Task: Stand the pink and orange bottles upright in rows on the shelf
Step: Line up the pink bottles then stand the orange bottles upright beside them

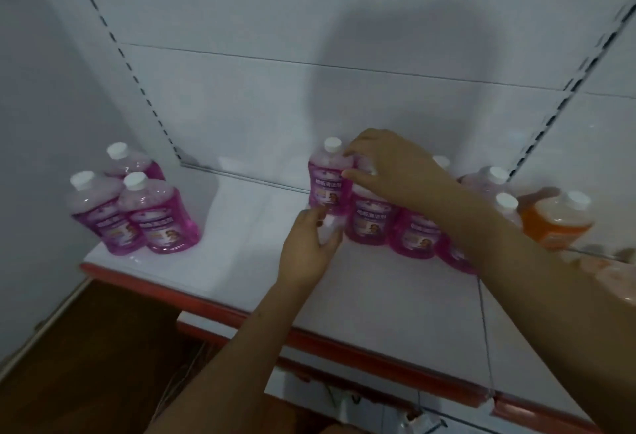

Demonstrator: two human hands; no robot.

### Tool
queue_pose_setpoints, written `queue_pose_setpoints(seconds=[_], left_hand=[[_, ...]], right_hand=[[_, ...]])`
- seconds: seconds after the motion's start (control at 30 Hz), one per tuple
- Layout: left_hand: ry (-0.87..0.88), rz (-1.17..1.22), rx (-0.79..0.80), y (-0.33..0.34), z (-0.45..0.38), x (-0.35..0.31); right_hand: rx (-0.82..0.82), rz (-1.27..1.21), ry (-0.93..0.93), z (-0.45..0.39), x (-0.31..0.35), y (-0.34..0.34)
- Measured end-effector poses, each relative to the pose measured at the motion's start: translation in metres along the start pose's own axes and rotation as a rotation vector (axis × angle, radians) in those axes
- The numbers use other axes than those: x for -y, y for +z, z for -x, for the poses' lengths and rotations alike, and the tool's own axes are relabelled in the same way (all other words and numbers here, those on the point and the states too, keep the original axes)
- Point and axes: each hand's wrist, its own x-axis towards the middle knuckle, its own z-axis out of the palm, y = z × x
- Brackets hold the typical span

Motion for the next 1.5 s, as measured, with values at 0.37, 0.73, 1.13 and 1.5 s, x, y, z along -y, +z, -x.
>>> queue_pose_setpoints(seconds=[0.37,0.73,1.13,1.5], left_hand=[[-0.351,-0.093,-0.541,-0.141,0.081,0.061],[-0.349,-0.275,-0.327,-0.208,0.056,0.154],[-0.283,-0.341,-0.202,-0.205,0.038,0.171],[-0.277,0.343,0.132,-0.205,0.009,0.132]], right_hand=[[-0.053,-0.531,-0.311,-0.052,0.163,0.059],[-0.014,-0.568,-0.104,-0.133,0.247,0.115],[-0.055,-0.848,0.086,-0.131,0.234,0.148],[-0.098,-1.013,0.196,-0.105,0.198,0.102]])
